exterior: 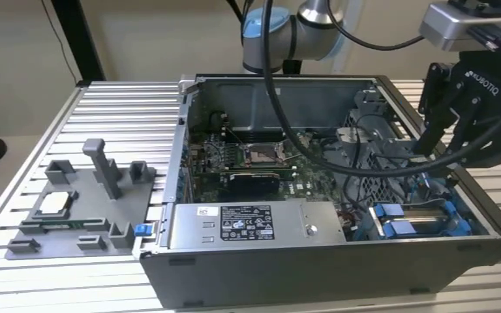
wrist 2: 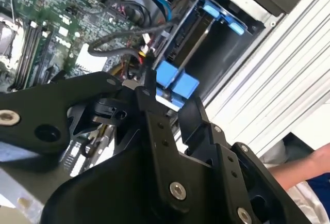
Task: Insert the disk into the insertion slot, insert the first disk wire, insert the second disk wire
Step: 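Insert the disk into the insertion slot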
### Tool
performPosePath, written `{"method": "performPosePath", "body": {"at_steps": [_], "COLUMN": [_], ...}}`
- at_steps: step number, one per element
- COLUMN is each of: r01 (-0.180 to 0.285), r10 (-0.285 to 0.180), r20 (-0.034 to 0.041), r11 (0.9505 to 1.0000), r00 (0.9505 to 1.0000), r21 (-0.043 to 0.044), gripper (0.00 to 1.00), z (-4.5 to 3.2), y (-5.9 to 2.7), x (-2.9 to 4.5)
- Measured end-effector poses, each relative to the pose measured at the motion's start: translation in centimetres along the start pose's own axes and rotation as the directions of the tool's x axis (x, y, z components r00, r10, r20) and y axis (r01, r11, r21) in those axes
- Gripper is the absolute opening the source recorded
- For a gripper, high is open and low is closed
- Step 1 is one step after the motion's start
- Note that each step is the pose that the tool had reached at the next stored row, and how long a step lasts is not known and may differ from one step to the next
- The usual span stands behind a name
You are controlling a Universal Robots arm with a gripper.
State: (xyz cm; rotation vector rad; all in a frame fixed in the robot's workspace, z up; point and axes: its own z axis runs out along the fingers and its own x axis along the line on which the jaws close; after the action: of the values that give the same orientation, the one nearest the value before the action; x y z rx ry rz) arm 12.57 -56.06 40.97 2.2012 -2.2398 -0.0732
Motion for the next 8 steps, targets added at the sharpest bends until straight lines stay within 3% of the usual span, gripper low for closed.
{"method": "performPosePath", "body": {"at_steps": [1,5,8], "r01": [0.0,0.005,0.005], "r10": [0.0,-0.005,-0.006], "r20": [-0.0003,0.0005,0.0006], "r11": [1.0,0.999,0.9986], "r00": [1.0,1.0,1.0], "r21": [0.0058,0.0445,0.0522], "gripper": [1.0,1.0,1.0], "z": [0.0,0.24,0.5], "y": [0.0,0.03,0.18], "x": [-0.29,-0.6,-0.73]}}
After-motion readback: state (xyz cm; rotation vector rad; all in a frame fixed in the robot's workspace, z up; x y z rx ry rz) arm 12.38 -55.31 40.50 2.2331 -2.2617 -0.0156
